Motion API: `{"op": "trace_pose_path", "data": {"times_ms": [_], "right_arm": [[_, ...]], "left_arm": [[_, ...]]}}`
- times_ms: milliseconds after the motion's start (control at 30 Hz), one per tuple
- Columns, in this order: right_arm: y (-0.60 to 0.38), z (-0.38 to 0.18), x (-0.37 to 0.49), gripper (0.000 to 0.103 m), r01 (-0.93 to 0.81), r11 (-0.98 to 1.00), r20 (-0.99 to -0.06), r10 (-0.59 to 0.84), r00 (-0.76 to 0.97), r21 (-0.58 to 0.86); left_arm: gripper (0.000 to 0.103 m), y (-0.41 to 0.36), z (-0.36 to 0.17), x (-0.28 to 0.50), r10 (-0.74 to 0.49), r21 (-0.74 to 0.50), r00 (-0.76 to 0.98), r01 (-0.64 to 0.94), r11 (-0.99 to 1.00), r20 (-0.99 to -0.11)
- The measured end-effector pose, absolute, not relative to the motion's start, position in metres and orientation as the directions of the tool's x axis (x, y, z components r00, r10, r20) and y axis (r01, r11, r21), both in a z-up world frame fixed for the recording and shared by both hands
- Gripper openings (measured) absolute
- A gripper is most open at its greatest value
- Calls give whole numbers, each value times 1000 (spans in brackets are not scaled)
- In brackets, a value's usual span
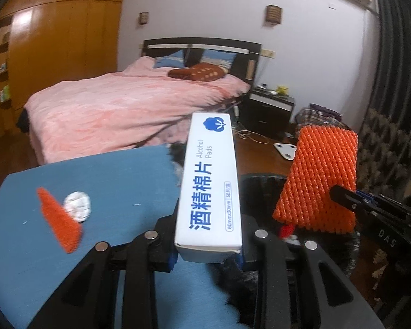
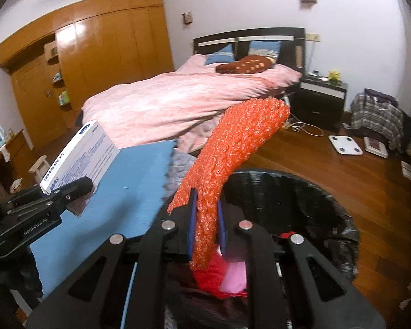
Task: Collect trash
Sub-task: 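Lower the box and orange mesh into the bin and open both grippers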
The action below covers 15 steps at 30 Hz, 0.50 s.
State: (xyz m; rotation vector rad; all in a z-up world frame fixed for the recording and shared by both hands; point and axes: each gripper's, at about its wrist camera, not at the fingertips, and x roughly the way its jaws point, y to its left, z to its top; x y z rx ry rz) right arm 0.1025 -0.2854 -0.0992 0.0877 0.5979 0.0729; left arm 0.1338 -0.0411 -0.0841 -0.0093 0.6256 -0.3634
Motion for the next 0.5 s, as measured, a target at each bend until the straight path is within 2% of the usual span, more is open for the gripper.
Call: {"op": "trace_pose_path", "data": {"times_ms": [500], "right_arm": [[-341,-122,87,13,73,993,-589,-7,808,89]], "left_arm": [[31,-130,-92,146,-464,-139,680,477,868,-568]]}}
